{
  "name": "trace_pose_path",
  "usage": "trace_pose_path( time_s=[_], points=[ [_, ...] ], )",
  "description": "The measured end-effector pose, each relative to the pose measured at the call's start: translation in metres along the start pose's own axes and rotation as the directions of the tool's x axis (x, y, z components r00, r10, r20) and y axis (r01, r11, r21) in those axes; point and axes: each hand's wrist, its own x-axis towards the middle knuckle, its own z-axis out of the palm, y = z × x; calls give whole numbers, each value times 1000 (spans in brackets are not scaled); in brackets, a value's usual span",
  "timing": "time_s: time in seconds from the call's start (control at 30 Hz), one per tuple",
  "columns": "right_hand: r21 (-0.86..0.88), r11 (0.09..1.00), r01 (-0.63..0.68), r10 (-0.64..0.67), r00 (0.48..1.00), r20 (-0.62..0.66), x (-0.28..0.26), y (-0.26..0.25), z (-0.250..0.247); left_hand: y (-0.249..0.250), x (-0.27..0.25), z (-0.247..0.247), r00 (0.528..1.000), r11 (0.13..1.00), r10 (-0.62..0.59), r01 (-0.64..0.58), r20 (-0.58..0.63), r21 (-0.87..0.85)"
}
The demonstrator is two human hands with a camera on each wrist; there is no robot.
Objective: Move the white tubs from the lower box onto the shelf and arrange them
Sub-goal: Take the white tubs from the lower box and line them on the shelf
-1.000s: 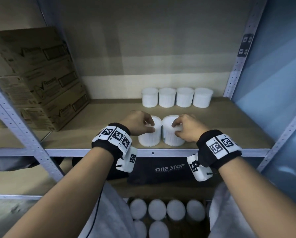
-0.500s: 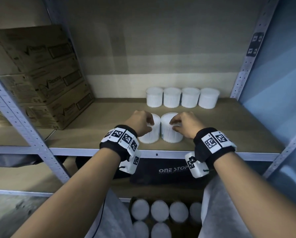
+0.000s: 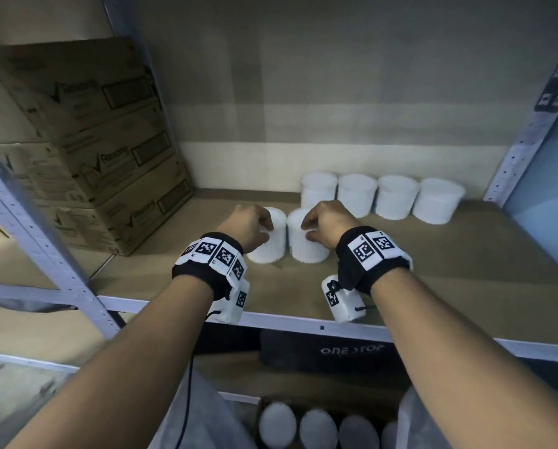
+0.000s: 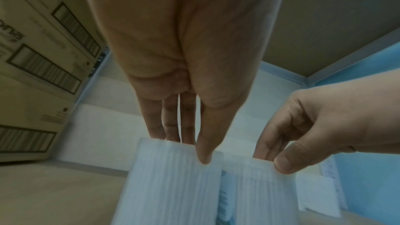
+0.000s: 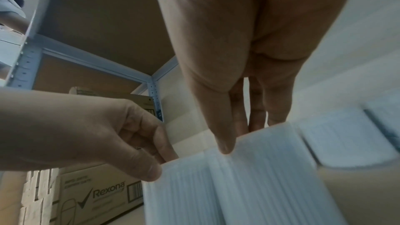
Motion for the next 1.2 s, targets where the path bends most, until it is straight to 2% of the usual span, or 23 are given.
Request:
trace_pose_path(
  time_s=[0.1,0.23,0.63,0.9,1.07,1.2],
  points=[
    [15,1000,2,-2,1000,26,28,-7,9,-15,20,-5,999,999,-40,41,-11,5],
    [27,998,53,-53,999,-5,62,-14,21,-37,47,-10,995,995,-94,95,-19,20],
    [121,991,65,-58,996,-61,151,-9,35,-74,127,-9,992,999,-43,42,-118,-11],
    [90,991,100,-94,993,-71,174,2,34,-80,154,-2,989,1000,-18,14,-148,-27],
    [53,994,90,-86,994,-71,178,3,32,-75,158,-3,991,1000,-11,11,-133,1],
    [21,999,40,-40,999,-23,176,-1,27,-69,153,-5,993,999,21,-18,-113,28]
  ],
)
